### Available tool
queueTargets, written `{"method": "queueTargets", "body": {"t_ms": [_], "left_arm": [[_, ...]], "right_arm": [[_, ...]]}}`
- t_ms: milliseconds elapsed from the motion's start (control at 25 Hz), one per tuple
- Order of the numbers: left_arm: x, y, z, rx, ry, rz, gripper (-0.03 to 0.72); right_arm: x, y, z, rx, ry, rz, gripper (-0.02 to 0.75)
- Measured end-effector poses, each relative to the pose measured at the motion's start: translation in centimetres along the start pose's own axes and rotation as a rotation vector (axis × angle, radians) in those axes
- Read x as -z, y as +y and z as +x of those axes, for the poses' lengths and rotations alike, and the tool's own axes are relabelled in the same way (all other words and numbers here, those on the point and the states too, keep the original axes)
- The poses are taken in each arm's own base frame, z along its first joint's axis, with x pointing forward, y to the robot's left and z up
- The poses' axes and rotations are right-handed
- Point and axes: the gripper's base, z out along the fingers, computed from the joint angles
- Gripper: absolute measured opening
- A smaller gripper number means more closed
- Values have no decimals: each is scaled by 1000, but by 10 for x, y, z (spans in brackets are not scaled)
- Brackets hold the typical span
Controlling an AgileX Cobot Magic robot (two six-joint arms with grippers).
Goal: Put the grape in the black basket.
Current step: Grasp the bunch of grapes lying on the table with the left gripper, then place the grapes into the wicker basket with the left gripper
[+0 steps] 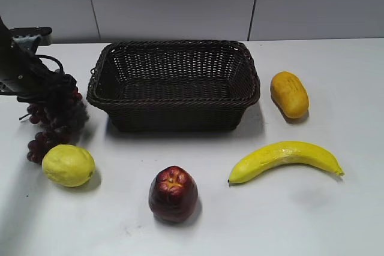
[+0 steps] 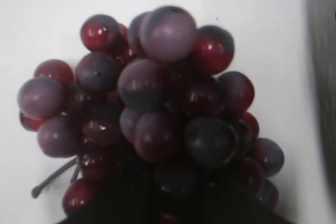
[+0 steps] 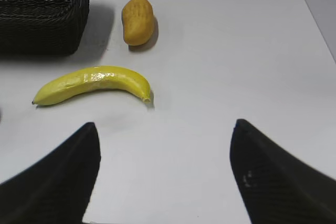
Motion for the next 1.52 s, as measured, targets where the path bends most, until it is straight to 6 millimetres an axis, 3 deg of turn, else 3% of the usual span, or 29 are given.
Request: {"method": "queueTargets", "body": {"t_ms": [200,320,800,1000,1120,1240,1400,1520], "left_arm": [[8,-2,-2,-7,-16,3,119],[29,-5,-6,-21,-50,6,116],[192,-32,-28,-87,-463,49,107],[236,-64,-43,-160,-587,113,106],[243,-90,-46,-215,-624,165,105],[234,-113,-47,-257,-630,204,104],[203,-136,-49,-302,-582,225,104],[167,-145,-51,-332,-514,211,104]], "right_arm": [[0,0,0,0,0,0,585],[0,0,0,0,0,0,585],[0,0,0,0,0,0,585],[0,0,0,0,0,0,585],[0,0,0,0,0,0,585],[0,0,0,0,0,0,585],[0,0,0,0,0,0,585],[0,0,0,0,-1,0,585]]}}
